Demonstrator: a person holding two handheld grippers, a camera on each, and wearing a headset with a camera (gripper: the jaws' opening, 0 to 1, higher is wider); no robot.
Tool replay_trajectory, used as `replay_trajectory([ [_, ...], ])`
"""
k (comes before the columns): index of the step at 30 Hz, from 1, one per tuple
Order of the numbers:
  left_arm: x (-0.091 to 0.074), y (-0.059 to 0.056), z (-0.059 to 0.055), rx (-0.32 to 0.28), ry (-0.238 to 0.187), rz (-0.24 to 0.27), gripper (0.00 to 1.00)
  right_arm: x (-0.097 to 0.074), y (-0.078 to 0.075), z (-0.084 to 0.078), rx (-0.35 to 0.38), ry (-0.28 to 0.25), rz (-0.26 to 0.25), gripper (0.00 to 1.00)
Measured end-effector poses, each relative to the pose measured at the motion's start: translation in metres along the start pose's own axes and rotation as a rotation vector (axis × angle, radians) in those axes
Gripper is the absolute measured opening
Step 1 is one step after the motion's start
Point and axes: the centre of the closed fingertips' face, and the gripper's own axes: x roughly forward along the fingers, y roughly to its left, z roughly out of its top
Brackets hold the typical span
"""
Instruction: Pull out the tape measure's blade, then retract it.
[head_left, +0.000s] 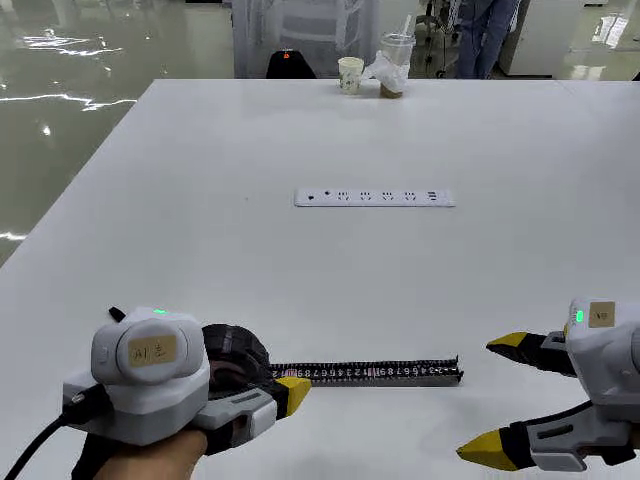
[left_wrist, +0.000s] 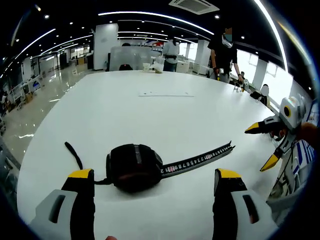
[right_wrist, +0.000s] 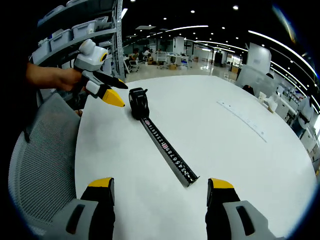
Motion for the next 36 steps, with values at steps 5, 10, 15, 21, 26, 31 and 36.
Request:
replay_trajectory([
  [5,0.004,0.002,0.001,-0.008,0.003,0.007,0.96,0.005,-0.007,-0.003,-0.023,0.013,0.022,0.70],
  [10,0.008,0.006,0.002,-0.017,0.004,0.018,0.95,0.010,-0.014,-0.007,-0.037,0.024,0.040,0.66],
  [15,0.014,0.008,0.002,-0.025,0.010,0.022,0.93,0.015,-0.018,-0.010,-0.060,0.037,0.069,0.58],
  [21,0.019,0.012,0.003,-0.054,0.004,0.039,0.87,0.023,-0.026,-0.014,-0.079,0.051,0.080,0.53],
  [26,0.022,0.015,0.003,-0.069,0.004,0.051,0.83,0.027,-0.034,-0.018,-0.100,0.058,0.085,0.49],
  [31,0.027,0.018,0.002,-0.088,0.009,0.064,0.78,0.032,-0.037,-0.021,-0.129,0.074,0.103,0.43],
  [36,0.032,0.020,0.000,-0.095,0.023,0.081,0.74,0.036,-0.043,-0.022,-0.136,0.080,0.112,0.39],
])
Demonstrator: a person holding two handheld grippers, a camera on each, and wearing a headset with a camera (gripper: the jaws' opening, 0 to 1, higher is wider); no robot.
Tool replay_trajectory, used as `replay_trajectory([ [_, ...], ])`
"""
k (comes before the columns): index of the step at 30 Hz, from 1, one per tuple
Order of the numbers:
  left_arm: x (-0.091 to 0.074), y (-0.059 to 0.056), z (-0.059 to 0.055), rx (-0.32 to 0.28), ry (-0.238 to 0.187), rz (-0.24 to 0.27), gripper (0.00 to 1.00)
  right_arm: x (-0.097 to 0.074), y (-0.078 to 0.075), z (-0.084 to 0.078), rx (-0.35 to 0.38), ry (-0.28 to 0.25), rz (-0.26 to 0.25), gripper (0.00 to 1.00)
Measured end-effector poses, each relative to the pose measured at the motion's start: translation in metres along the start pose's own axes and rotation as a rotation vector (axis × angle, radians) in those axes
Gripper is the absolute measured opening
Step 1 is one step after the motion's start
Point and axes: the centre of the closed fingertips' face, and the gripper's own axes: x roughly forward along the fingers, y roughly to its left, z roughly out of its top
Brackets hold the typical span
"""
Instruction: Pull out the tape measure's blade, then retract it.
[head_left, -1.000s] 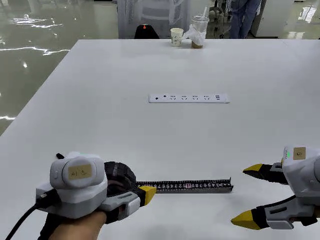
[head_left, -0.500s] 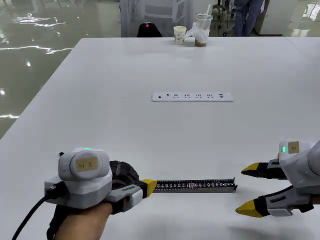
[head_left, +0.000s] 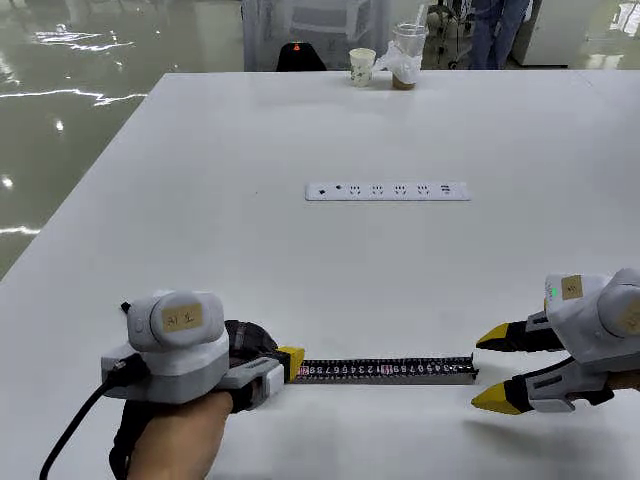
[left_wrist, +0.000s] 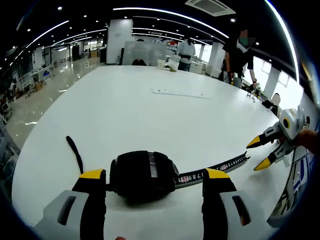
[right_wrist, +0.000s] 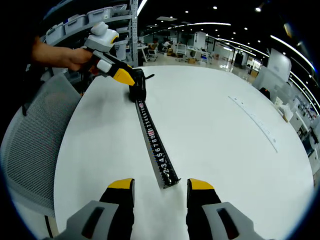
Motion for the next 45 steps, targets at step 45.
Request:
replay_trajectory([
  [45,0.024,0.015,-0.005,-0.005,0.053,0.059,0.63,0.019,-0.009,-0.008,-0.152,0.046,0.082,0.11],
])
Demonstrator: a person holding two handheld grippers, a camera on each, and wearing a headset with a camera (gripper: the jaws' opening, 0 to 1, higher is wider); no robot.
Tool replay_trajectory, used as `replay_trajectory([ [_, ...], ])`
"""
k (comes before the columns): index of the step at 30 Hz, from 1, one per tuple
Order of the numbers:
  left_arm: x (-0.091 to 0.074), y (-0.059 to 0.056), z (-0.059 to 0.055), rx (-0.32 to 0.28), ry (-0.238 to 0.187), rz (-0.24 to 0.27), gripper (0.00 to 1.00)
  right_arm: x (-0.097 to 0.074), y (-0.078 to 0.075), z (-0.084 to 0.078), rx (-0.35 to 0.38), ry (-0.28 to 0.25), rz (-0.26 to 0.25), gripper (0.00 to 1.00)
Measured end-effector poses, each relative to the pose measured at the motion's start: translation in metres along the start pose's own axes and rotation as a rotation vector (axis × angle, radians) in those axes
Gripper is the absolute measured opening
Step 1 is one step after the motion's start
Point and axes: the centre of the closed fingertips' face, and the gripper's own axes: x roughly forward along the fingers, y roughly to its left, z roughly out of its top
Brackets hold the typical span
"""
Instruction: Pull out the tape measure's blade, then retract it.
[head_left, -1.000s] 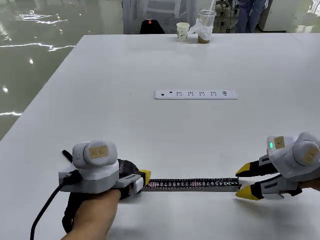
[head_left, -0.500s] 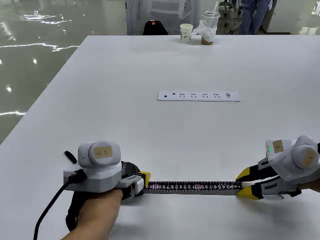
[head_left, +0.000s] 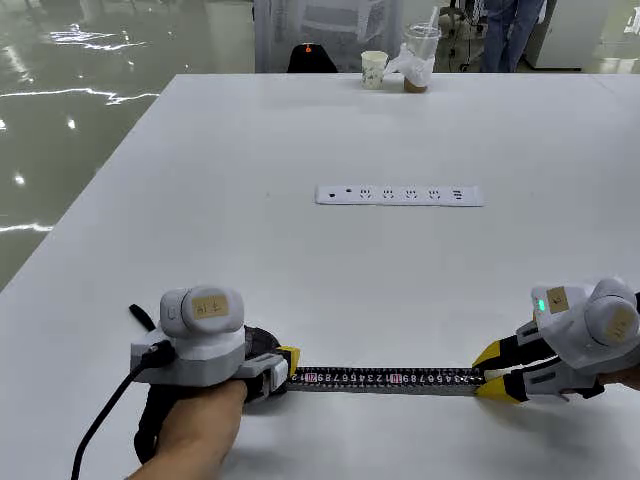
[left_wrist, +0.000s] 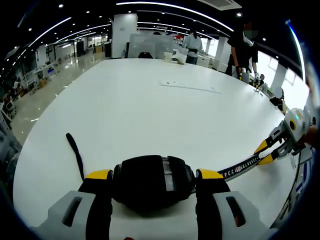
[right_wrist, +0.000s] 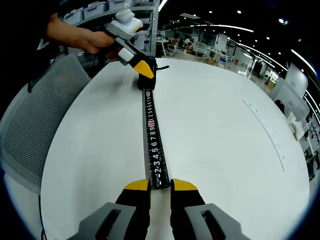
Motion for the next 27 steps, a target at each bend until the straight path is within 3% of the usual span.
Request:
replay_trajectory([
  [16,0.0027,0.0010,-0.0015,0.010,0.005,0.022,0.64,0.0000,0.0000,0.0001,0.001,0.007,-0.005,0.10],
  [27,0.0035,0.0009,-0.0033,0.024,0.045,0.026,0.62,0.0004,-0.0006,-0.0008,0.001,0.012,-0.008,0.10],
])
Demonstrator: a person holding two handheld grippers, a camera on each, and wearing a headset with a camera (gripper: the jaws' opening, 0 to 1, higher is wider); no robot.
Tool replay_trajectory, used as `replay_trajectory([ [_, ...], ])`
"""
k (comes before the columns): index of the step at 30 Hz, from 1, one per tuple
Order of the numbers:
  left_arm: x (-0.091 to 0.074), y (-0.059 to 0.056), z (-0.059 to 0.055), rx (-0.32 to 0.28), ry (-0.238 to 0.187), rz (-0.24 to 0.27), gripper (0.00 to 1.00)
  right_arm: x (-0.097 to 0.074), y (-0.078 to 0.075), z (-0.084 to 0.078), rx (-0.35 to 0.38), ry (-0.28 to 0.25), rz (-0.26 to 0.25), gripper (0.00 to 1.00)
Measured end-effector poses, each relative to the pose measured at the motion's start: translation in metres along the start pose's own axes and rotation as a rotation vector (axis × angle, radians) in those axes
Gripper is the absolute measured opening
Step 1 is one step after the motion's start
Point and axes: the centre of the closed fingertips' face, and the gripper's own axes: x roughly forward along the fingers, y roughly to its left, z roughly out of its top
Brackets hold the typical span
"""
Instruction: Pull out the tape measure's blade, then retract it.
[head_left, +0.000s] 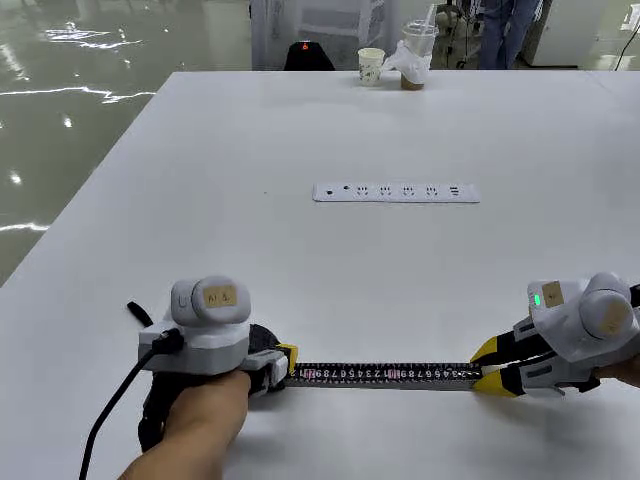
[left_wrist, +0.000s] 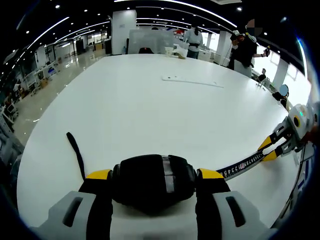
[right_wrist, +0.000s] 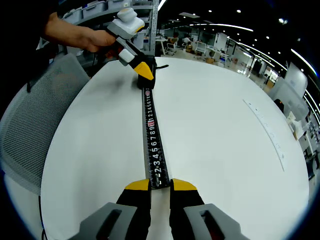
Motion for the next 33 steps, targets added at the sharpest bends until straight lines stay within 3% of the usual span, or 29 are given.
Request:
replay_trajectory([
  [15,-0.0022,0.0007,0.0002,0.033,-0.015,0.003,0.58,0.0005,0.0012,0.0008,-0.004,0.001,-0.002,0.10],
  [33,-0.0024,0.0011,0.0005,0.020,-0.020,-0.011,0.58,-0.0003,0.0035,0.0013,-0.007,0.004,0.001,0.10],
])
